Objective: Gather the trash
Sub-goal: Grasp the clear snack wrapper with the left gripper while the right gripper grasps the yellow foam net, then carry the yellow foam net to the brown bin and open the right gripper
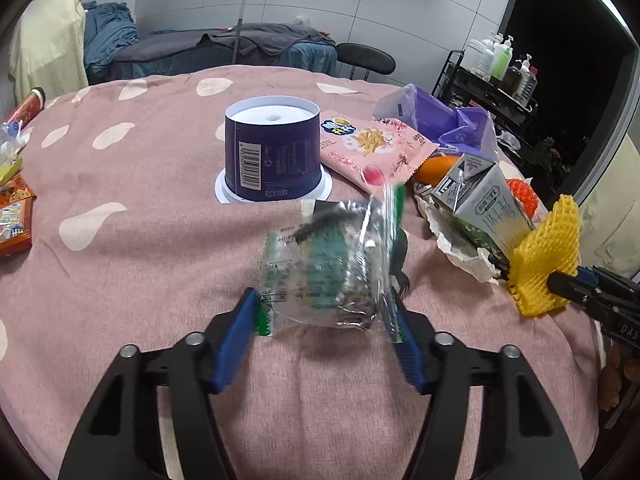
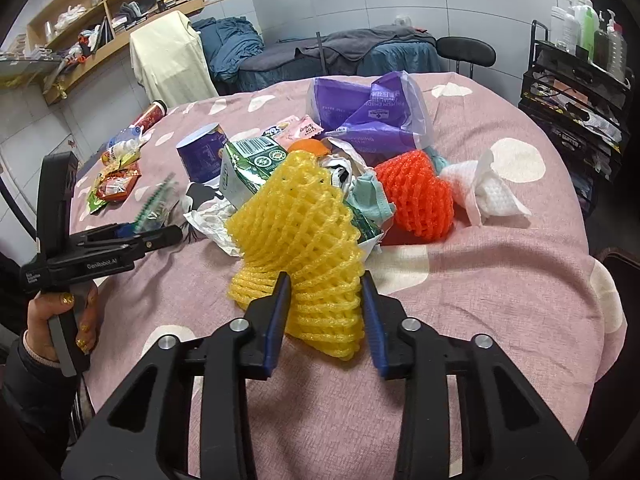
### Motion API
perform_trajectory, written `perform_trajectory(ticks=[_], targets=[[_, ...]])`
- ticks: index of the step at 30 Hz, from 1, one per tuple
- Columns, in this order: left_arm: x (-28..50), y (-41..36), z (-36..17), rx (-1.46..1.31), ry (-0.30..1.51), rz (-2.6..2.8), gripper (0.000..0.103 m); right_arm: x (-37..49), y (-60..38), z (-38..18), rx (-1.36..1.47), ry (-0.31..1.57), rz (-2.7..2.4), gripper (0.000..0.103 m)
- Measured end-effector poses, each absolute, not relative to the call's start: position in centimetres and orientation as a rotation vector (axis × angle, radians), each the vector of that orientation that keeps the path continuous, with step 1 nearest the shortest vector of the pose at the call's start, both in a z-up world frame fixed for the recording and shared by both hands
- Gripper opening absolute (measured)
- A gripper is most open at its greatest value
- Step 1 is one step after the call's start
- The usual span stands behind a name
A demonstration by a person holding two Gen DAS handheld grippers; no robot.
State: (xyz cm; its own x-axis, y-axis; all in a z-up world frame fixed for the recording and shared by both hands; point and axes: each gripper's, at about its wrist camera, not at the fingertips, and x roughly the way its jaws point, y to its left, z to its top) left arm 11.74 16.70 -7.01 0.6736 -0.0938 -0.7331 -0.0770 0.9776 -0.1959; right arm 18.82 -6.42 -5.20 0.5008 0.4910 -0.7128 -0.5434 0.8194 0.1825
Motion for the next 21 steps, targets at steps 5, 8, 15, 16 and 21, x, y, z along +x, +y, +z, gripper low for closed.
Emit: perform_trajectory(ticks=[5, 8, 15, 16, 21], targets=[[11.4, 16.9, -6.9, -0.247, 0.819, -0.001, 0.032, 18.3, -7.1, -5.0, -0.037, 0.826, 0.631, 0.03], [11.4, 16.8, -6.9, -0.254, 0.816, 0.001, 0.021, 17.9, -7.5, -4.8, -0.028, 0.814, 0.628, 0.028], [10.9, 15.9, -6.6, -0.256, 0.785, 0.008, 0.013, 17.0, -8.5, -4.4, -0.01, 0.775, 0.621, 0.025], [10.7, 15.7, -6.5, -0.252, 0.775, 0.007, 0.013, 16.8, -8.7, -4.4, -0.007, 0.768, 0.624, 0.024], [9.8, 14.4, -5.5, -0.265, 0.726, -0.019, 0.009, 15.8, -9.8, -4.1, 0.006, 0.735, 0.614, 0.023]])
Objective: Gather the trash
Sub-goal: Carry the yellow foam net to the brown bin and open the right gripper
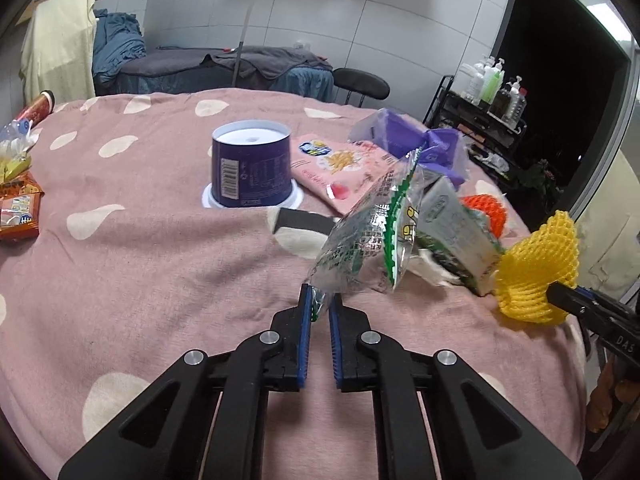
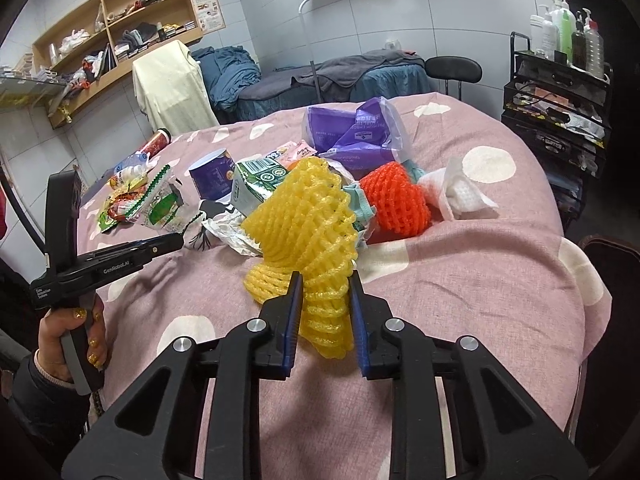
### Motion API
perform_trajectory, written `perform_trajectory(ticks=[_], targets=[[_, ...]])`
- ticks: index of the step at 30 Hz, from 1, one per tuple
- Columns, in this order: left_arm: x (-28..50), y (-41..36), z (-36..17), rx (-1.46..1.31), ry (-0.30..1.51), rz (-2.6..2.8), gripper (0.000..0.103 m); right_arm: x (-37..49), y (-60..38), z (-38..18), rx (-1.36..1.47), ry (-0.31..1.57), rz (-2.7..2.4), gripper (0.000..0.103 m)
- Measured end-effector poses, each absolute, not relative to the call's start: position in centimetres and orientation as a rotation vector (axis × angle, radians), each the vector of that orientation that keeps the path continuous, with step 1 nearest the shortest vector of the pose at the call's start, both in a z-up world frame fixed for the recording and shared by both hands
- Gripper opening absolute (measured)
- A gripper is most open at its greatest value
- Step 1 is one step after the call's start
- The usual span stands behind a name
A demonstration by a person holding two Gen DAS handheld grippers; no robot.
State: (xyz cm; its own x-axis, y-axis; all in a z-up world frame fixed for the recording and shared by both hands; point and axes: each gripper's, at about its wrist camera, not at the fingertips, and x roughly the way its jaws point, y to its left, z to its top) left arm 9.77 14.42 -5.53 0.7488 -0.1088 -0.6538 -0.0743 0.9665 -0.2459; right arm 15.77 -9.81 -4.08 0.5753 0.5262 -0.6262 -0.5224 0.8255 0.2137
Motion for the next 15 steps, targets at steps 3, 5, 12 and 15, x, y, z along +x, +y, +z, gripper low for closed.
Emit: perform_trajectory(ticks=[3, 5, 12, 15], targets=[[9.4, 13.3, -5.1, -0.269, 0.711, -0.039, 0.009, 15.0, -10.6, -3.8, 0.014, 0.713, 0.604, 0.023], [9.1, 12.3, -4.7, -0.268, 0.697, -0.056, 0.009, 14.6, -11.2, -3.6, 0.022, 0.701, 0.595, 0.023], [8.3, 8.4, -2.5, -0.241, 0.639, -0.143, 0.009, 13.3, -14.5, -2.6, 0.081, 0.653, 0.545, 0.023], [8.3, 6.8, -1.8, -0.231, 0.623, -0.194, 0.009, 13.0, -16.3, -2.4, 0.104, 0.633, 0.503, 0.023]])
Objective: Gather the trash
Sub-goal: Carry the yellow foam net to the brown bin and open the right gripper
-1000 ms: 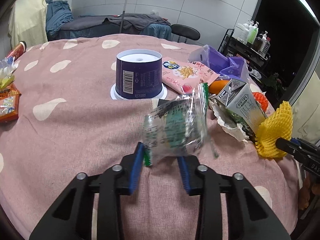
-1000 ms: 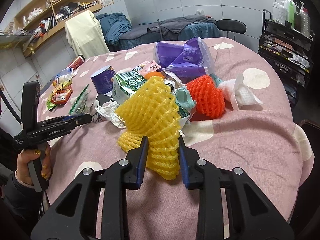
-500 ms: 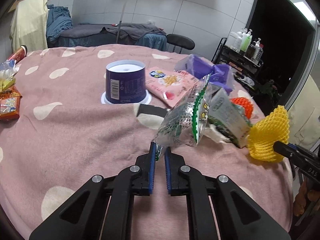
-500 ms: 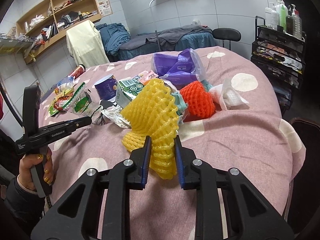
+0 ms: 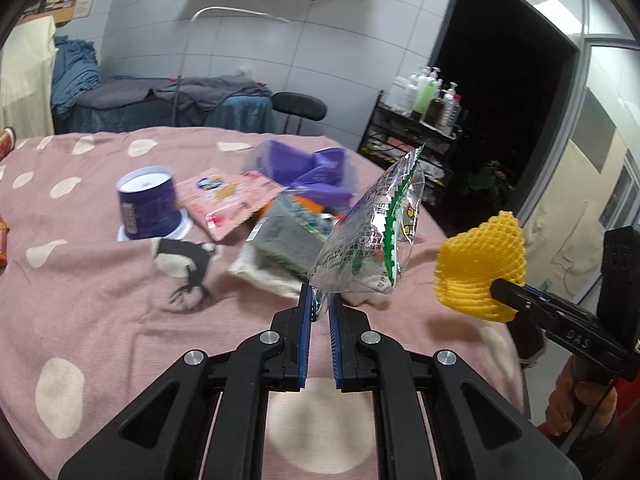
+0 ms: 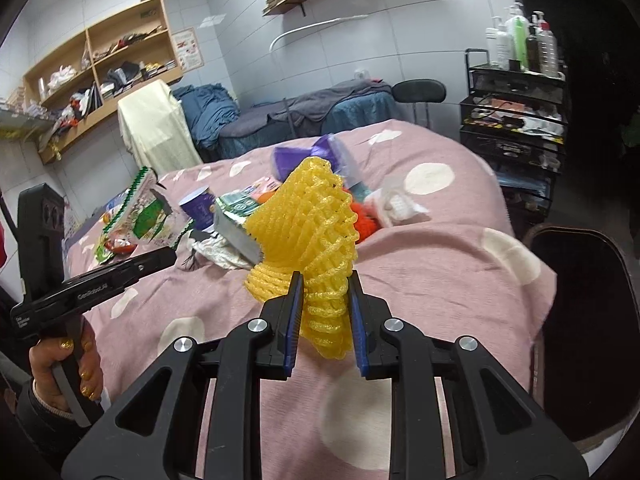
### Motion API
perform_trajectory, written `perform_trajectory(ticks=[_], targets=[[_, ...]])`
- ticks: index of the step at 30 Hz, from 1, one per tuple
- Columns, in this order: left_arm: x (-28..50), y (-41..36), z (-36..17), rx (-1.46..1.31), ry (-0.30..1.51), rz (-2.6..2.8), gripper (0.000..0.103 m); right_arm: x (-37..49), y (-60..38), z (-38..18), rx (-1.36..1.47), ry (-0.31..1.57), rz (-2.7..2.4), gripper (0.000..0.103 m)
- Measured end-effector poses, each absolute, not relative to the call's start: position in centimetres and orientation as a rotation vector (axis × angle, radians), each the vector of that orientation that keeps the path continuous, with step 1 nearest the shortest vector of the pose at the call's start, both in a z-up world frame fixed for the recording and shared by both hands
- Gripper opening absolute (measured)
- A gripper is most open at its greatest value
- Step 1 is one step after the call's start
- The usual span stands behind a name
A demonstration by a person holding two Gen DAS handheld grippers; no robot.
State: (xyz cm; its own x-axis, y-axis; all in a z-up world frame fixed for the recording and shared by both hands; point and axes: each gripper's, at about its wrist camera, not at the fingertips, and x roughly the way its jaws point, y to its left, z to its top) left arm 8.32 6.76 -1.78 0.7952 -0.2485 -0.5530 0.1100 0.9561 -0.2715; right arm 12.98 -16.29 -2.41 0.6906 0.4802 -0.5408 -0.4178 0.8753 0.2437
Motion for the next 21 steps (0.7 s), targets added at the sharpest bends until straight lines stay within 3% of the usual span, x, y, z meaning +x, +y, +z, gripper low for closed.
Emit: perform_trajectory(ticks=[12, 21], targets=[[10.4, -1.3, -1.6, -0.198, 0.647, -0.413, 0.009, 13.6, -27.0, -2.6, 0.183, 0.587, 0.184, 0.023], [11.7, -7.4, -1.9, -0.147, 0.674, -0.544, 0.009, 15.5, -34.6, -6.9, 0.238, 0.685, -0.045, 0.023]])
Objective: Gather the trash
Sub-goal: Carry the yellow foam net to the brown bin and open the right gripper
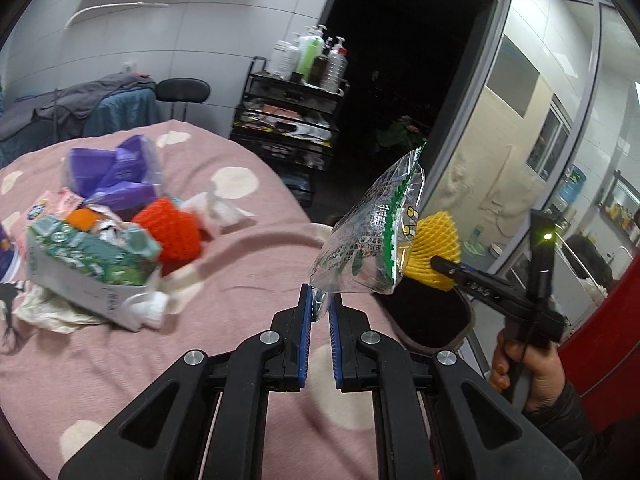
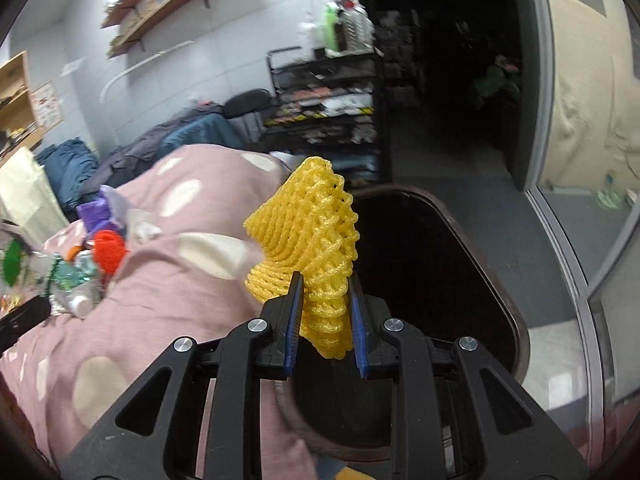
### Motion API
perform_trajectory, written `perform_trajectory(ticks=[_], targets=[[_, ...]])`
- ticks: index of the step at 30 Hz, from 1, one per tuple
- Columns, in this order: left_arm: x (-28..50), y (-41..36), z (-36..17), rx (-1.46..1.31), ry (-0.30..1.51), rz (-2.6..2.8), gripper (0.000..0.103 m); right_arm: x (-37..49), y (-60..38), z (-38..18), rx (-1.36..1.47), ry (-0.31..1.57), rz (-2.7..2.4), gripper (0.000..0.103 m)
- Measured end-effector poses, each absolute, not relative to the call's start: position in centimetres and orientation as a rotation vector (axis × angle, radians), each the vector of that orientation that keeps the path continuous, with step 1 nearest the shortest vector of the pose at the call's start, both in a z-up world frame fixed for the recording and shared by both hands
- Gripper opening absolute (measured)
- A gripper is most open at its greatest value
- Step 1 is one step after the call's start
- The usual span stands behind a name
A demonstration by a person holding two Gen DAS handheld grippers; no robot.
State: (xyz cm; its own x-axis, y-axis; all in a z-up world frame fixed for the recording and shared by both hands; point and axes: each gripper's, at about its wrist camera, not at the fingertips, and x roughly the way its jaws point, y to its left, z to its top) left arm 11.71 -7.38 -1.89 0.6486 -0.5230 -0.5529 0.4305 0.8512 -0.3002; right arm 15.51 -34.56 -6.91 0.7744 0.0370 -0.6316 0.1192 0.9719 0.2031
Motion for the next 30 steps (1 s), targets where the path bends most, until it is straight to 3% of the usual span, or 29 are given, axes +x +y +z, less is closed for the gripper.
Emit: perform_trajectory(ticks=[13, 15, 16, 17, 19, 30], targets=[[12.3, -12.5, -2.3, -0.097, 0.712, -0.623, 0.009, 16.3, -38.3, -11.7, 0.278, 0.79, -0.152, 0.023], [12.5, -12.9, -2.5, -0.105, 0.725, -0.632, 0.009, 16.1, -38.4, -12.0, 0.288, 0.795, -0.149, 0.027], [12.6, -13.1, -2.6, -0.107, 0.732, -0.638, 0.009, 16.0, -38.4, -12.2, 0.293, 0.797, -0.149, 0.037], [12.6, -13.3, -2.7, -0.106, 0.737, -0.642, 0.009, 15.9, -38.5, -12.3, 0.298, 0.798, -0.152, 0.055], [12.6, -13.9, -2.8, -0.094, 0.743, -0.647, 0.009, 15.6, -38.4, -12.3, 0.302, 0.785, -0.161, 0.073], [13.5, -17.2, -3.3, -0.076, 0.788, -0.712, 0.009, 13.3, -38.8, -9.8, 0.286, 0.695, -0.195, 0.081]])
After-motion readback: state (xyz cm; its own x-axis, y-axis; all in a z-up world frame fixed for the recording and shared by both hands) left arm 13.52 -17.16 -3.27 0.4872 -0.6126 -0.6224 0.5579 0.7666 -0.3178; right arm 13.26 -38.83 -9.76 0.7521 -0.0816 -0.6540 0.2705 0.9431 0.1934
